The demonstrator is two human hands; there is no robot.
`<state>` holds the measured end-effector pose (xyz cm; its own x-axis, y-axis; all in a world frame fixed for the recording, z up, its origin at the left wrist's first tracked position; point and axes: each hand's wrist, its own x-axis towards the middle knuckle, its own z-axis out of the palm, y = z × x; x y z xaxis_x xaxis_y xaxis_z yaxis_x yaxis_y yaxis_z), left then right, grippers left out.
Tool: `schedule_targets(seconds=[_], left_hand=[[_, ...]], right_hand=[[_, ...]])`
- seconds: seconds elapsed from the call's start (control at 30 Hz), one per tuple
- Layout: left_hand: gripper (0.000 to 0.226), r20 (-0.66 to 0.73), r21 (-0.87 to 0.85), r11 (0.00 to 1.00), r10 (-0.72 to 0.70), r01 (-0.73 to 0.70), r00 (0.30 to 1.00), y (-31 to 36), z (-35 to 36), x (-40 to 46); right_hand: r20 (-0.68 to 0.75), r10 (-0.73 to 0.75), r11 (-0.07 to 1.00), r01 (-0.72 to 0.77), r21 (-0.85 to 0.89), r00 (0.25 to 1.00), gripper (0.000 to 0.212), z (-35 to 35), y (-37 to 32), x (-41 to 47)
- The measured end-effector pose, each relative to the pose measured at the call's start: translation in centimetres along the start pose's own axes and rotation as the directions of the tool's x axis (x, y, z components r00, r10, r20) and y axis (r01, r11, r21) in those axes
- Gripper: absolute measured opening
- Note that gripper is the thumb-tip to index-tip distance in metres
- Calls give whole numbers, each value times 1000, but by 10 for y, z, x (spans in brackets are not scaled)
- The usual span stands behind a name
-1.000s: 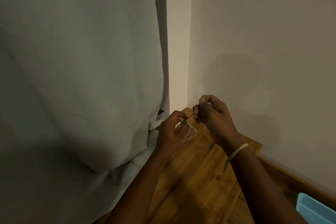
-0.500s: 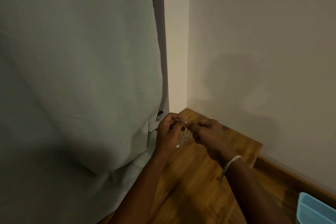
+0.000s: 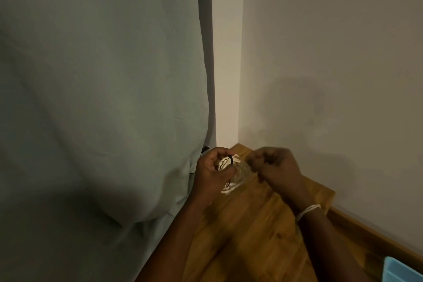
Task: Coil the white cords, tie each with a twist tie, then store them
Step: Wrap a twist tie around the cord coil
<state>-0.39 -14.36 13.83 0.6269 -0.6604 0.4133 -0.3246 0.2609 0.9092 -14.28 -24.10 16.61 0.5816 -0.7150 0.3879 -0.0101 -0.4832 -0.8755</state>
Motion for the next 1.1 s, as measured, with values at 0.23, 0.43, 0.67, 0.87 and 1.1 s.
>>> schedule_targets(seconds=[0.23, 0.43, 0.67, 0.87, 1.1], left_hand=[[28, 230, 8, 993, 115, -120, 966, 11, -7, -9], [29, 298, 90, 971, 187, -222, 936, 15, -7, -11], [27, 396, 196, 911, 264, -362, 880, 18, -5, -8], [27, 369, 113, 949, 234, -293, 900, 16, -4, -12], [26, 376, 33, 975, 193, -222, 906, 10, -1, -14]], right_hand=[[601, 99, 874, -358, 328, 793, 27, -8, 27, 35], [784, -6, 626, -609, 487, 621, 42, -11, 55, 32], [777, -41, 679, -553, 483, 628, 24, -15, 48, 25], [640, -11, 913, -253, 320, 769, 22, -28, 50, 35], [646, -10, 744, -426, 514, 763, 29, -26, 59, 27]])
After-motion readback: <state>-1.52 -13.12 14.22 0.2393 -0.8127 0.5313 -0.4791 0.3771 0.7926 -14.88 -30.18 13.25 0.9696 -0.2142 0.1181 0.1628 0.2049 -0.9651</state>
